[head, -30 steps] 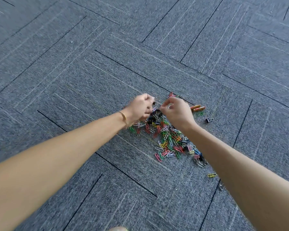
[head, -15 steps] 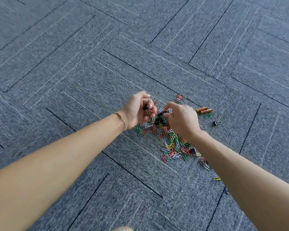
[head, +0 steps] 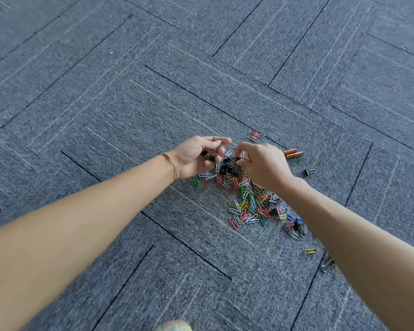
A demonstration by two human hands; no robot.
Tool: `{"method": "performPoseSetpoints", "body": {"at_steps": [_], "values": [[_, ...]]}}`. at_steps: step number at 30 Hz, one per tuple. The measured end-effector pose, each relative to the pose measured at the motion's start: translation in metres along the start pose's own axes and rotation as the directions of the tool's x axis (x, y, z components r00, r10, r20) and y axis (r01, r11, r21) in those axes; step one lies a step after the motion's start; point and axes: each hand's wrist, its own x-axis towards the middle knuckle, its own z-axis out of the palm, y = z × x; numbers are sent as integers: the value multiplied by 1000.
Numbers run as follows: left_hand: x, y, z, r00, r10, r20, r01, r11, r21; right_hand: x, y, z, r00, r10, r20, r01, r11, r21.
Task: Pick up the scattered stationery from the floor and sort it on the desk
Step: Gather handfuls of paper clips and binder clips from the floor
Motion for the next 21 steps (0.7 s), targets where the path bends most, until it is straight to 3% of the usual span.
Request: {"method": "performPoseSetpoints", "body": {"at_steps": [2, 3, 4, 6, 9, 11, 12, 14, 16, 18, 21], "values": [[3, 0, 1, 997, 15, -79, -6, 994, 110, 2, -2, -3, 999, -1, 49, 3, 999, -41], [5, -1, 2, 986, 70, -150, -28, 965, 262, 4, -4, -6, 997, 8, 79, -3, 998, -60], [7, -3, 1, 963, 166, -210, -52, 886, 462, 5, -6, -9, 993, 24, 114, -15, 997, -78], [11, -7, 0, 901, 386, -197, -86, 605, 792, 9, -9, -14, 981, 53, 187, -31, 993, -116], [15, -12, 1, 873, 484, -55, -100, 289, 952, 14, -9, -19, 966, 79, 247, -58, 994, -92], [16, -12, 5, 881, 473, 15, -89, 134, 987, 14, -1, -21, 953, 167, 253, -222, 954, 204], [17, -12, 7, 886, 461, 46, -86, 65, 994, 12, 3, -23, 935, 220, 276, -328, 834, 445], [19, -11, 11, 891, 445, 91, -78, -48, 996, 3, 9, -27, 889, 246, 386, -456, 399, 796], [21, -10, 14, 894, 433, 120, -73, -125, 990, -7, 12, -29, 873, 143, 466, -476, 46, 878], [24, -8, 16, 900, 414, 137, -64, -186, 981, -15, 14, -31, 879, 49, 474, -469, -87, 879], [25, -7, 16, 889, 416, 189, -76, -273, 959, -19, 16, -31, 876, 32, 481, -471, -161, 868]]}}
